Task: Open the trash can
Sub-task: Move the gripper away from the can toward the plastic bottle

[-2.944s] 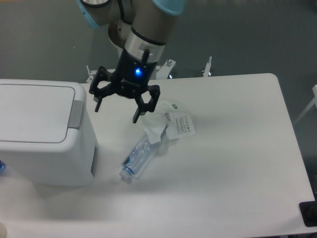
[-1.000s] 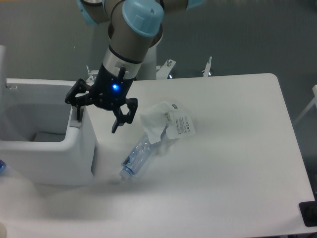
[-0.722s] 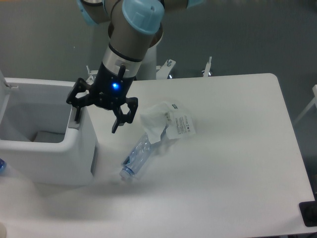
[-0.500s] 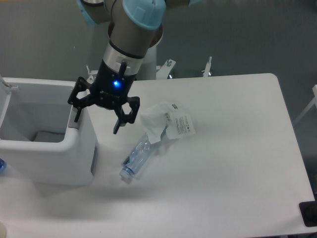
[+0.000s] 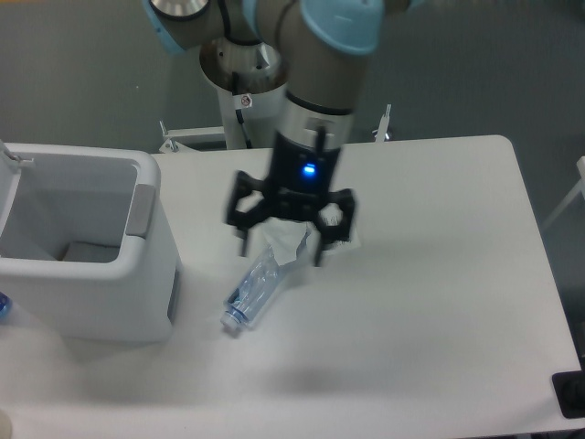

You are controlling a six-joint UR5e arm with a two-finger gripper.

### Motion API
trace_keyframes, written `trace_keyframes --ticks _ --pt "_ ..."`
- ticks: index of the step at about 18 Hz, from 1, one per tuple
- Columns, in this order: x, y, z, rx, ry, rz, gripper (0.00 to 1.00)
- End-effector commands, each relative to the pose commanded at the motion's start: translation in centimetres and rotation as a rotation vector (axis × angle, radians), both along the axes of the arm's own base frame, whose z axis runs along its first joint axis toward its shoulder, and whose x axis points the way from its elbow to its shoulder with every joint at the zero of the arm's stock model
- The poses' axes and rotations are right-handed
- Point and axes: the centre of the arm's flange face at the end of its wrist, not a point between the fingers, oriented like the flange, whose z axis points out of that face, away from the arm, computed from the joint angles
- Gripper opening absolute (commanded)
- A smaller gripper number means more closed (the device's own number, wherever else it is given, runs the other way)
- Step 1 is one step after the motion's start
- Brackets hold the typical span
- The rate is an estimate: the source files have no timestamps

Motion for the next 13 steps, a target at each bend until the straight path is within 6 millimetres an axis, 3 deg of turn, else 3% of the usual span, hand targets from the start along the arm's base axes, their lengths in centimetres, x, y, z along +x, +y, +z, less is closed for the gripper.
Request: trace_keyframes --ticks 3,5,7,9,13 --pt "-3.0 -2.1 -1.5 -0.052 0.02 0.014 1.0" --pt "-5.6 -4.5 -2.3 -0.066 0.032 0.016 1.0" --pt "-6.5 -5.1 -3.5 -0.096 0.052 -0.069 1.0" --pt "-9.1 -7.1 -5.9 -0.128 0.051 -0.117 1.0" --pt "-12.7 -8.8 -10.4 -0.177 0.053 -0.241 1.0"
